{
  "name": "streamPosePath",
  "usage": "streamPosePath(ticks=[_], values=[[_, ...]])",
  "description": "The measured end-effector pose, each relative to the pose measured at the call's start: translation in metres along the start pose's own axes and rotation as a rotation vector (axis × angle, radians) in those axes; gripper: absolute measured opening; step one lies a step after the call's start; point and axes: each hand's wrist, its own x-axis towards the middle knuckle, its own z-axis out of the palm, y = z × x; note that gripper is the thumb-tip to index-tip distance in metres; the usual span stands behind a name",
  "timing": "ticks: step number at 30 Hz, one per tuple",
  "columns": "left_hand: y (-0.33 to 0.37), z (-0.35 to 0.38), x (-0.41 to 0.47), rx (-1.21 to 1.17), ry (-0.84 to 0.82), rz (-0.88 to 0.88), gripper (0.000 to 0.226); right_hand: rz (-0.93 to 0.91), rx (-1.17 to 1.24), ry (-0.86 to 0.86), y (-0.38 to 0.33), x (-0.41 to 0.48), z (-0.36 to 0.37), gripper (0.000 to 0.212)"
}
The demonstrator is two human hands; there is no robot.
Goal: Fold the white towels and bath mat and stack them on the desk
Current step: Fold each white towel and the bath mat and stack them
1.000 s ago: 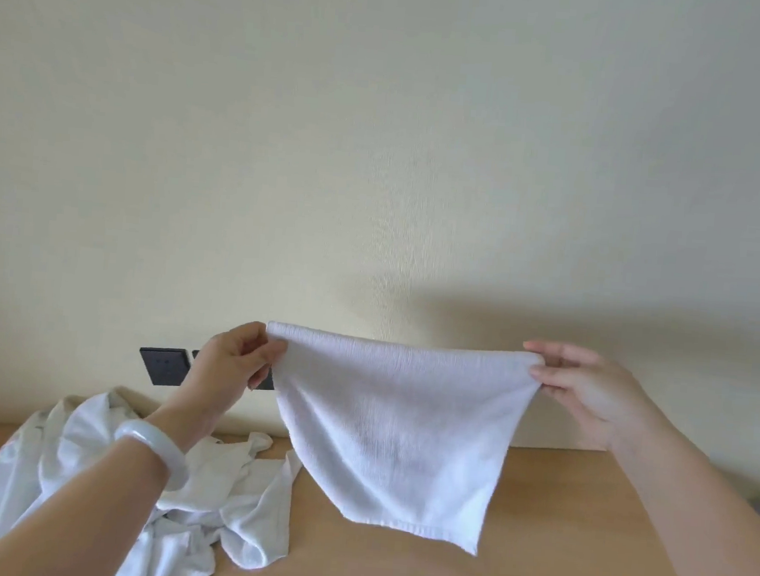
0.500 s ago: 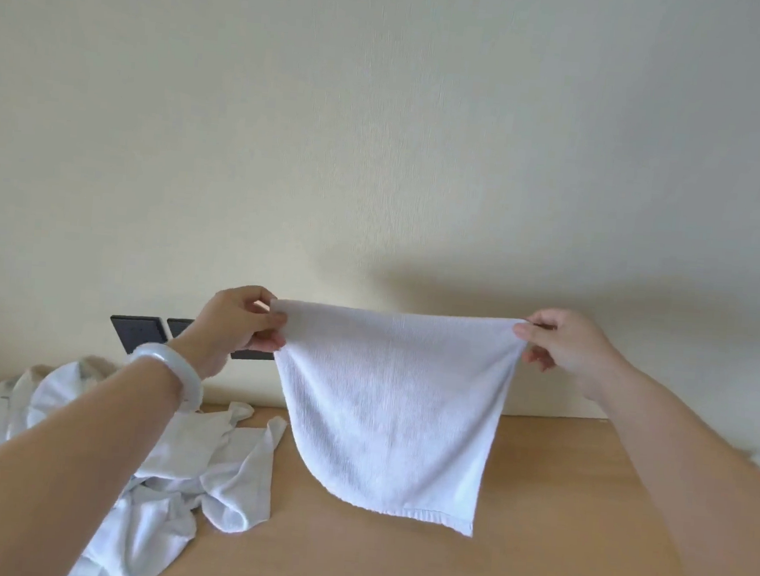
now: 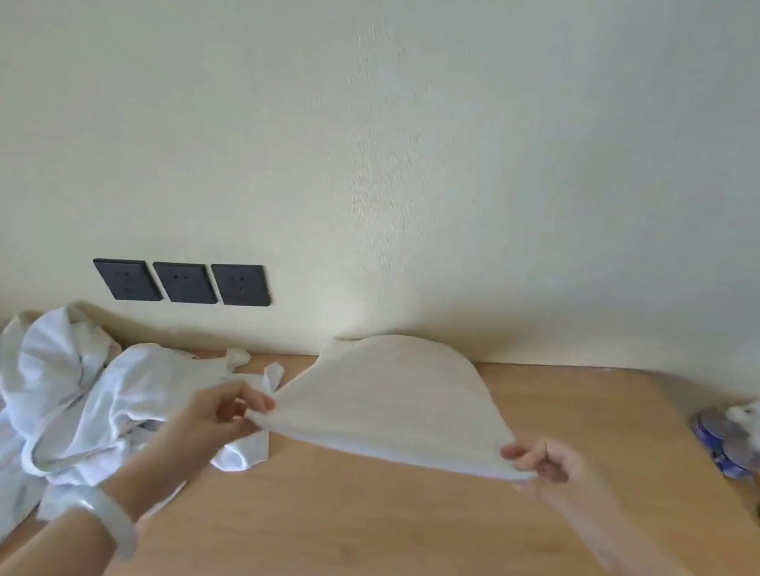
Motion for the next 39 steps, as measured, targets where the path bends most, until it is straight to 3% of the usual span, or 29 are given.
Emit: streamPosePath(ticks=[5,8,11,14,17,19,20,22,23,24,25,26,28,30,33,39], values=[[-0.118,0.055,-0.033,0.326,-0.156,-0.154,0.054,0.152,-0.298,-0.211,0.123,-0.008,0.024,0.038],[-0.144,0.071,-0.037,0.446,-0.182,-0.18,0.062,0.172,-0.445,-0.186,0.147,-0.001,0.032,0.048],[-0.148,0.078,-0.032,0.545,-0.139,-0.158,0.062,0.177,-0.646,-0.105,0.127,0.012,0.042,0.041],[-0.141,0.096,-0.021,0.689,-0.136,-0.008,0.063,0.02,-0.81,-0.046,0.116,0.03,0.064,0.036],[-0.151,0.109,-0.017,0.91,-0.287,0.089,0.084,-0.204,-0.898,-0.171,0.141,0.037,0.086,0.056],[-0.162,0.107,-0.013,0.875,-0.415,0.027,0.096,-0.024,-0.713,-0.273,0.146,0.038,0.087,0.039],[-0.169,0.107,-0.014,0.888,-0.4,0.021,0.086,-0.029,-0.691,-0.244,0.151,0.036,0.083,0.026],[-0.18,0.106,-0.014,0.925,-0.296,0.022,0.055,-0.008,-0.695,-0.185,0.16,0.037,0.071,0.03],[-0.167,0.102,-0.013,0.9,-0.268,0.025,0.046,0.174,-0.464,-0.25,0.152,0.041,0.067,0.041],[-0.159,0.099,-0.014,0.819,-0.299,-0.039,0.036,0.333,-0.351,-0.208,0.137,0.048,0.072,0.05],[-0.144,0.099,-0.009,0.697,-0.239,-0.06,0.03,0.154,-0.526,-0.127,0.13,0.052,0.073,0.054],[-0.142,0.1,0.005,0.614,-0.106,-0.066,0.034,0.072,-0.546,0.003,0.126,0.064,0.072,0.05],[-0.141,0.1,0.037,0.598,0.016,-0.183,0.034,0.136,-0.424,0.227,0.105,0.096,0.067,0.029],[-0.137,0.103,0.069,0.522,0.068,-0.3,0.037,0.2,-0.321,0.319,0.088,0.126,0.066,0.016],[-0.132,0.108,0.105,0.474,0.07,-0.422,0.038,0.361,-0.251,0.341,0.085,0.156,0.069,0.025],[-0.138,0.106,0.148,0.29,0.045,-0.454,0.041,0.37,-0.275,0.203,0.096,0.184,0.066,0.041]])
